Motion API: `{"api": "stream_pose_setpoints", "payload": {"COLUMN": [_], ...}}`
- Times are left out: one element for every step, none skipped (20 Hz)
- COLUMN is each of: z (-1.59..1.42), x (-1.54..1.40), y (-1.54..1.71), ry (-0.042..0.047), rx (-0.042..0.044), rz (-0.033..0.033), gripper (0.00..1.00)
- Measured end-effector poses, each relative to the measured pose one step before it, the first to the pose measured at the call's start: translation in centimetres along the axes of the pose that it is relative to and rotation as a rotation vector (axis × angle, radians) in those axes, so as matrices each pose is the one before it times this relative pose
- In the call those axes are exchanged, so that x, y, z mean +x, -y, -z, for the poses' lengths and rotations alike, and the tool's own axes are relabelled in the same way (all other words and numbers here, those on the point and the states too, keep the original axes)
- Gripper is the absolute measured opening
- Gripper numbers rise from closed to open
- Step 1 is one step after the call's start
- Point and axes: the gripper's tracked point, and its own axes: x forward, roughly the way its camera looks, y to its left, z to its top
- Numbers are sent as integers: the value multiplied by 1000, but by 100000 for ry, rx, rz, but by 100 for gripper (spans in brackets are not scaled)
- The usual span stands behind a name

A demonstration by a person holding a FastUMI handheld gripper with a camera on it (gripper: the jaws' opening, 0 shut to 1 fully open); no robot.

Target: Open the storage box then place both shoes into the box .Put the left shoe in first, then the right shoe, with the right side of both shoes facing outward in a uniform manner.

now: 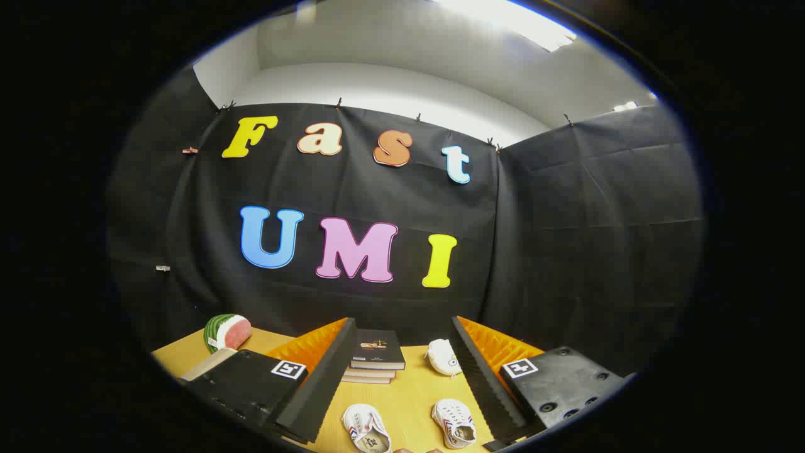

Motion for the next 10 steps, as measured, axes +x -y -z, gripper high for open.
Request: {"api": "stream_pose_setpoints", "payload": {"z": [373,324,-4,-137,-44,223,164,72,148,106], "x": [55,39,-16,46,18,-121,-82,-9,3,23], "y": [-177,-127,-16,159,32,123,81,-28,-49,-172], "ry": [-1367,-1174,-252,353,150,54,2,-218,-396,-439], "rx": [647,976,1390,1277,342,-237,-416,-117,423,855], "rz": [-864,-770,-220,55,51,37,-78,-160,-165,-150], "gripper": [97,97,97,97,97,97,97,97,97,97]}}
